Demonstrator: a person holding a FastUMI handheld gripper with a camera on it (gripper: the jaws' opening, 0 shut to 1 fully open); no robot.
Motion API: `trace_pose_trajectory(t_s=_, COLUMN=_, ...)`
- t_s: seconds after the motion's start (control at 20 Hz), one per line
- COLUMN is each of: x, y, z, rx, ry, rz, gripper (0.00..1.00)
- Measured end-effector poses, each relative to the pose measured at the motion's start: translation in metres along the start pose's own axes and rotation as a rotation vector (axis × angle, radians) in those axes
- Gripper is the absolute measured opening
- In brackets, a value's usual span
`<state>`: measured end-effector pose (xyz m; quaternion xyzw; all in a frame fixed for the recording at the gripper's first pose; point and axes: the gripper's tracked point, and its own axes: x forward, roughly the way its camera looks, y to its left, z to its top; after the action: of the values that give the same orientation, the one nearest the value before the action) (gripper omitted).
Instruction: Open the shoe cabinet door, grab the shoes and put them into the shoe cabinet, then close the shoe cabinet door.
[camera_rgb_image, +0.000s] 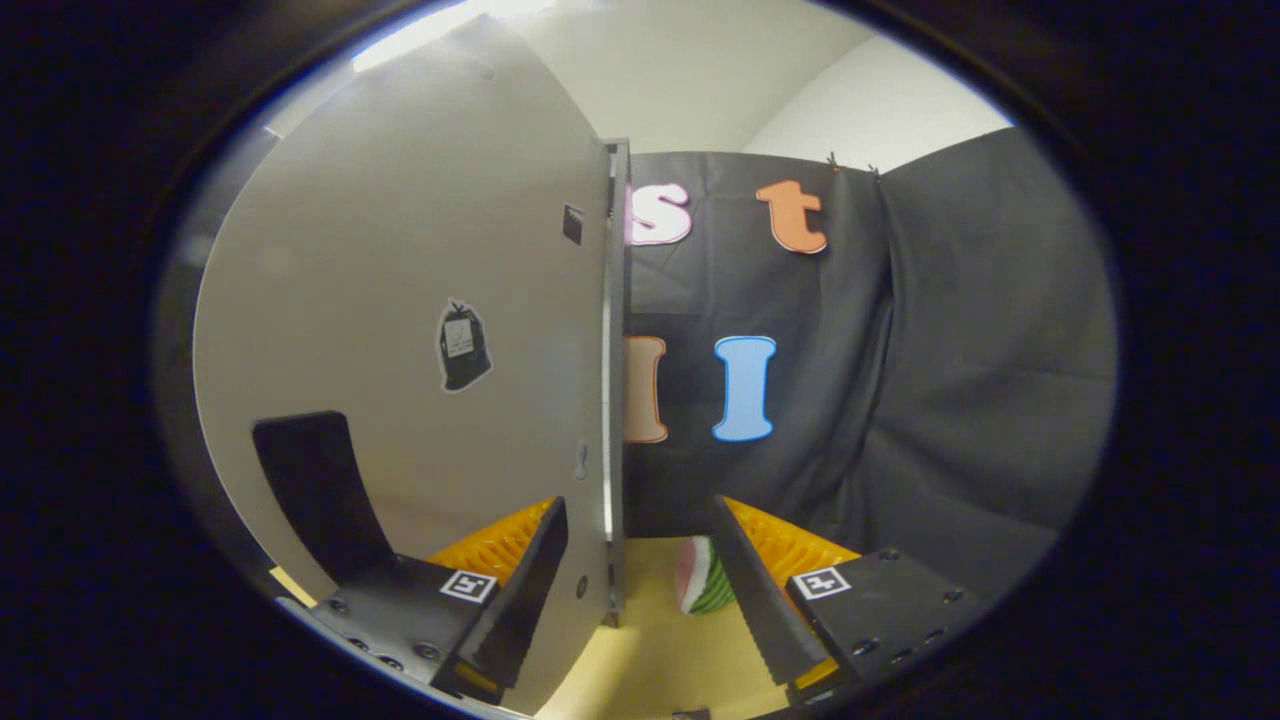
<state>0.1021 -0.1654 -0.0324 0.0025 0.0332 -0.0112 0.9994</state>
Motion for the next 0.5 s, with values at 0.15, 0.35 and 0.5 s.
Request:
trace_pose_trajectory(t_s=0.15, x=-0.001, y=0.036, z=0.001, rx=0.01, ry=-0.01, rz=0.013, gripper=0.92)
trace_pose_trajectory(t_s=0.35, x=0.003, y=0.09, z=0.004, rx=0.004, ry=-0.029, rz=0.036, gripper=0.91)
trace_pose_trajectory(t_s=0.5, x=0.019, y=0.128, z=-0.005, rx=-0.024, ry=-0.012, rz=0.043, gripper=0.92)
